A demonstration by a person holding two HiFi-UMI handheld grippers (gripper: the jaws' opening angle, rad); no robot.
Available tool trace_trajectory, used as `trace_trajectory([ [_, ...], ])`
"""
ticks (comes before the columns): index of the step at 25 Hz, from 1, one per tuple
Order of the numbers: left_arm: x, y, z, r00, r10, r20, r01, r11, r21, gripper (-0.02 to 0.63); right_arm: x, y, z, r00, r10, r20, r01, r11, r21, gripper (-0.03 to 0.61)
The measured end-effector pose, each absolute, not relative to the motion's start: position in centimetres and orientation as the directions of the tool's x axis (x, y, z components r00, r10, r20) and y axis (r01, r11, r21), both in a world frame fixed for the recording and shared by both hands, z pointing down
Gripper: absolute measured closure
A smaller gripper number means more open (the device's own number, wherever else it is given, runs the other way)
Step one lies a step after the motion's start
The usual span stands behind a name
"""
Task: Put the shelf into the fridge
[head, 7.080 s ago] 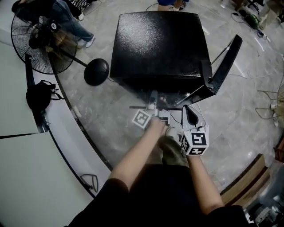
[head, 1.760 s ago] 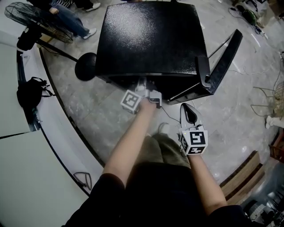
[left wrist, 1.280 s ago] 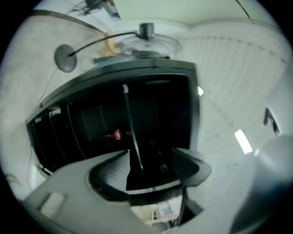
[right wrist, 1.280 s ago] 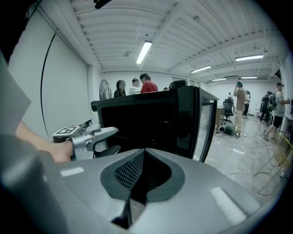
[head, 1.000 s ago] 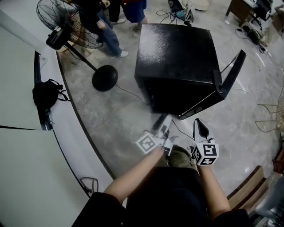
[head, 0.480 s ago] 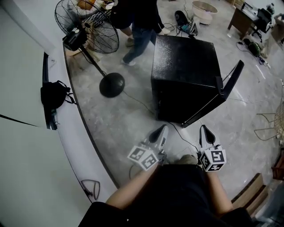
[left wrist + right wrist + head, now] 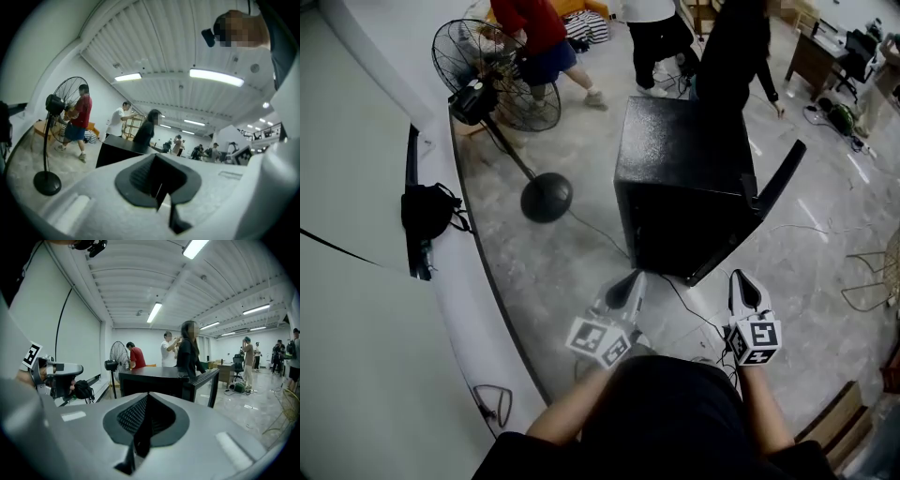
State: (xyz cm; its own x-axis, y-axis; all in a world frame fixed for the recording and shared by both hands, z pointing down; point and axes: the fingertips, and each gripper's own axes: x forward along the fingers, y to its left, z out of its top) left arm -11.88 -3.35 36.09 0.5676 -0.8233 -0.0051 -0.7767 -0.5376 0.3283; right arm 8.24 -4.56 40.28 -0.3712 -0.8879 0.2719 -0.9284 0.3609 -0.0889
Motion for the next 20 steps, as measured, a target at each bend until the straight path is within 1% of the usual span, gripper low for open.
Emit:
trace_trajectory([
  [7,-9.3,-3.3,34.8,0.531,-0.847,0.018,-0.826,-0.513,0.231,0.611,11.7,-4.0,39.5,-0.361,-0.897,0.257,-0.932,0.356,-0.069,0.578],
  [12,-7.4,-2.6,34.6,0.517,-0.855,0.028,-0.836,-0.498,0.232,0.611,14.2,-3.4,38.2,-0.349,-0.908,0.233,-0.936,0.350,-0.037,0.578],
  [20,-4.5,-1.6,33.7,0.504,-0.863,0.029,-0.839,-0.481,0.254,0.611,17.0,-2.1,37.1,-0.364,-0.901,0.235,-0.930,0.367,-0.032,0.580],
])
